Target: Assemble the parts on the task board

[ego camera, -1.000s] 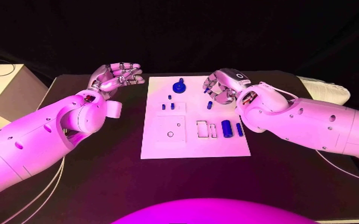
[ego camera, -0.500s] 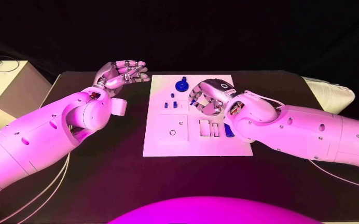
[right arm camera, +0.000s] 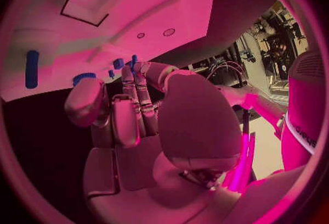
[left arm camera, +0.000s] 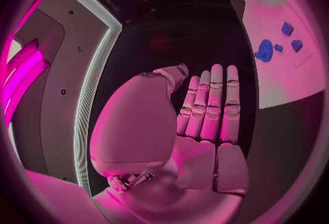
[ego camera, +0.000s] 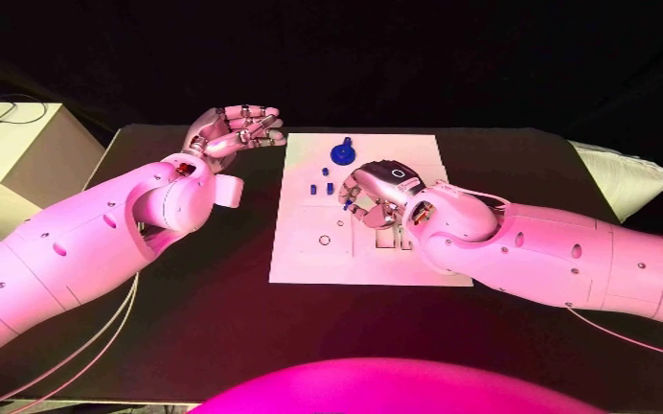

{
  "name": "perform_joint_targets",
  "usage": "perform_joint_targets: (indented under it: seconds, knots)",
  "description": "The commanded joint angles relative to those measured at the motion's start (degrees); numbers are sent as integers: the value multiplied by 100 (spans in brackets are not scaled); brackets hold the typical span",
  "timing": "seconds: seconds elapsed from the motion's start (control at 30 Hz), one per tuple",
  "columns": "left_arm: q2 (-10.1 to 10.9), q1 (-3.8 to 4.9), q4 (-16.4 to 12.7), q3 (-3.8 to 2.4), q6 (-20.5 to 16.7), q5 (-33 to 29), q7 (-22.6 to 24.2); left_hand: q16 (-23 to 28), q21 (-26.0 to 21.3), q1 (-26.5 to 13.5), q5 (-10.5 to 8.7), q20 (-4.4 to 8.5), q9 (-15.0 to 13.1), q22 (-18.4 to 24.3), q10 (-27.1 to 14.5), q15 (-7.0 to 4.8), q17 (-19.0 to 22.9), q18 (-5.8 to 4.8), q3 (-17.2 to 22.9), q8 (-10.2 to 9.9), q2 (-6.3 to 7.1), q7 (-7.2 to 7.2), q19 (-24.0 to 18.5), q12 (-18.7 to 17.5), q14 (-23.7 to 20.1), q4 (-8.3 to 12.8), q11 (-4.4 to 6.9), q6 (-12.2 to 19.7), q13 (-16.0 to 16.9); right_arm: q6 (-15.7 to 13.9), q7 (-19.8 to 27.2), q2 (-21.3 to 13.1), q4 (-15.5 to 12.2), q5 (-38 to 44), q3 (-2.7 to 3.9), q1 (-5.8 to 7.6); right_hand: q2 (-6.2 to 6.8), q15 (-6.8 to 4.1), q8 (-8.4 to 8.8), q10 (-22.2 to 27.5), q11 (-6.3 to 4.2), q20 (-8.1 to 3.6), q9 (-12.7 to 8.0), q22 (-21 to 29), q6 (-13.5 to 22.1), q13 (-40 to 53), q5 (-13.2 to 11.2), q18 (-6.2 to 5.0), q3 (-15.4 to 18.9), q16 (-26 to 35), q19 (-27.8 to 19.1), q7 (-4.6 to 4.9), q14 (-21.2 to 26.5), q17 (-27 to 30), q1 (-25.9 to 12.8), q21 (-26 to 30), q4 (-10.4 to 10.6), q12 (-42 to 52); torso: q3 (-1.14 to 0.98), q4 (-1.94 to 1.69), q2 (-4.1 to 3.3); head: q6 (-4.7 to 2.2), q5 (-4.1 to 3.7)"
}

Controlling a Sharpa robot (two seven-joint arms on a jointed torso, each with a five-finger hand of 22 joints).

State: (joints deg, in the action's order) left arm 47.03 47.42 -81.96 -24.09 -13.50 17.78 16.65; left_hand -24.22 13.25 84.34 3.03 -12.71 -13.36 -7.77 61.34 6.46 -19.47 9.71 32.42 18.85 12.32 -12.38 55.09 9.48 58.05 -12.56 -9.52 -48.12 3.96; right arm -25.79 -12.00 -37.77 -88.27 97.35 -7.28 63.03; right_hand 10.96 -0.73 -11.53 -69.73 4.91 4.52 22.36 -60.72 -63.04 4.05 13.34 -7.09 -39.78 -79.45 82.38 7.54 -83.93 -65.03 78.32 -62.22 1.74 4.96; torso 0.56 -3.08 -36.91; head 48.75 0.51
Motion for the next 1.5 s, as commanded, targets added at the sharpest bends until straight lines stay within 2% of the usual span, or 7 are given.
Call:
perform_joint_targets:
  seconds: [0.03, 0.13, 0.3, 0.47, 1.0, 1.3, 1.5]
  knots:
    - [-19, 9, -8, -4, 128, 17, 6, -26, 8, -1, 4, -21, 7, 7, -19, -4, -8, 68, 11, 41, 34, -110, 37, 30, -32, 2, -6, 30, -9, 288, -119, 28, 8, 276, -3, -11, -64, -43, -22, -146, -109, -17, 4, 9, -19, 5, 14, 82, -26, -22, 2, 6, -168, 5, 10, -3, 1, 12, 0, 4, 0, 59, 79]
    - [-21, 10, -8, -4, 158, 21, 10, -28, 5, -8, 4, -23, 9, 8, -24, -3, -10, 67, 6, 44, 42, -111, 36, 31, -36, -2, -7, 36, -9, 338, -135, 45, 6, 287, -5, -13, -64, -43, -22, -146, -109, -17, 4, 9, -19, 5, 14, 82, -26, -22, 2, 6, -168, 5, 10, -3, 1, 12, 0, 7, -3, 83, 93]
    - [-26, 10, -6, -4, 183, 31, 11, -28, 5, -8, 4, -23, 9, 8, -24, -3, -10, 67, 6, 44, 42, -111, 36, 31, -36, -2, -7, 36, -9, 396, -151, 86, 15, 302, -15, -24, -63, -43, -24, -144, -108, -16, 7, 18, -16, 4, 13, 81, -30, -18, -1, 7, -166, 18, 3, 6, 2, 7, -17, 23, -9, 124, 131]
    - [-26, 10, -13, -4, 209, 35, 15, -30, 2, -11, 4, -24, 10, 10, -28, -2, -12, 67, 4, 47, 46, -111, 35, 32, -41, -3, -8, 41, -10, 412, -160, 119, 39, 316, -25, -44, -63, -43, -24, -144, -108, -16, 7, 18, -16, 4, 13, 81, -30, -18, -1, 7, -166, 18, 3, 6, 2, 7, -5, 18, -9, 125, 141]
    - [-33, 11, -14, -4, 231, 45, 14, -30, 2, -11, 4, -24, 10, 10, -28, -2, -12, 67, 4, 47, 46, -111, 35, 32, -41, -3, -8, 41, -10, 401, -166, 232, 128, 434, -33, -106, -65, -42, -26, -145, -108, -16, 9, 15, -14, 3, 13, 82, -35, -16, 0, 7, -165, 23, -3, 4, 3, 4, 0, 18, 5, 125, 145]
    - [-31, 11, -18, -4, 233, 52, 10, -30, 2, -11, 4, -24, 10, 10, -28, -2, -12, 67, 4, 47, 46, -111, 35, 32, -41, -3, -8, 41, -10, 378, -175, 303, 180, 495, -33, -181, -66, -42, -32, -150, -109, -17, 16, 15, -8, 2, 15, 82, -48, -20, -1, 7, -166, 19, -11, 5, -1, -2, 3, 4, -5, 125, 149]
    - [-21, 11, -21, -4, 230, 58, 6, -30, 2, -11, 4, -24, 10, 10, -28, -2, -12, 67, 4, 47, 46, -111, 35, 32, -41, -3, -8, 41, -10, 377, -180, 304, 164, 515, -33, -213, -66, -42, -32, -150, -109, -17, 16, 15, -8, 2, 15, 82, -48, -20, -1, 7, -166, 19, -11, 5, -1, -2, 4, 13, -2, 125, 169]
